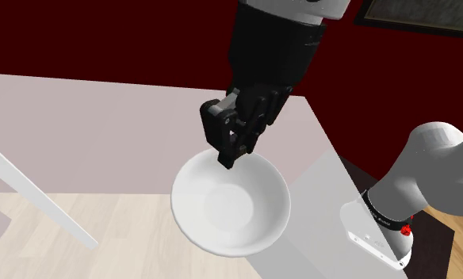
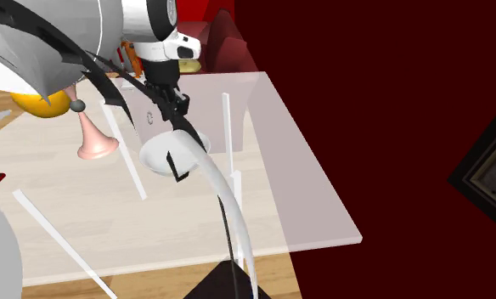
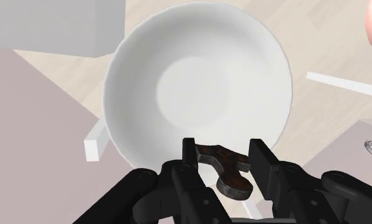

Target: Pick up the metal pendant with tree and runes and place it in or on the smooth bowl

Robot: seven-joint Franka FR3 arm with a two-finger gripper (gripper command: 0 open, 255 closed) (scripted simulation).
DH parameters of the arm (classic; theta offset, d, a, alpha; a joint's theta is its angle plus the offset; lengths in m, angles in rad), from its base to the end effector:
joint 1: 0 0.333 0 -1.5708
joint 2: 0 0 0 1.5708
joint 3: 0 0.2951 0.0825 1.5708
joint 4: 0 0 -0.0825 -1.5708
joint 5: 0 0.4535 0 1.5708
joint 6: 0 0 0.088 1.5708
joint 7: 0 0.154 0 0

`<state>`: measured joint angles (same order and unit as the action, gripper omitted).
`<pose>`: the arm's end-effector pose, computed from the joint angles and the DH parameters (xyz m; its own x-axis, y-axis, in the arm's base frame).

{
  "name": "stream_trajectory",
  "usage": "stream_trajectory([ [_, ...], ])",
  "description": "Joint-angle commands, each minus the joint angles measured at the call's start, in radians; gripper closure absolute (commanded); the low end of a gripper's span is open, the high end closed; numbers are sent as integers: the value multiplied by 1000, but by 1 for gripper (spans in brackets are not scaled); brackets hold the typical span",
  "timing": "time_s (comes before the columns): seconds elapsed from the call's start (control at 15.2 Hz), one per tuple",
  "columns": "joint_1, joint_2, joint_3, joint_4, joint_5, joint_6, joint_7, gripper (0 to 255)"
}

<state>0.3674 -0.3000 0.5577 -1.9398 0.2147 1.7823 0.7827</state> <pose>0.3049 0.4827 0.5222 0.9951 0.0934 0.0312 0.0963 -0.9892 -0.1105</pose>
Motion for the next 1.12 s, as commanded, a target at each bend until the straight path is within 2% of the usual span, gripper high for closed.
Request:
stream_trajectory([
  [0.0,10,-24,6,-41,14,20,8,255],
  [0.73,18,-23,24,-186,27,167,-4,255],
  [1.06,18,-22,25,-190,27,172,-4,255],
])
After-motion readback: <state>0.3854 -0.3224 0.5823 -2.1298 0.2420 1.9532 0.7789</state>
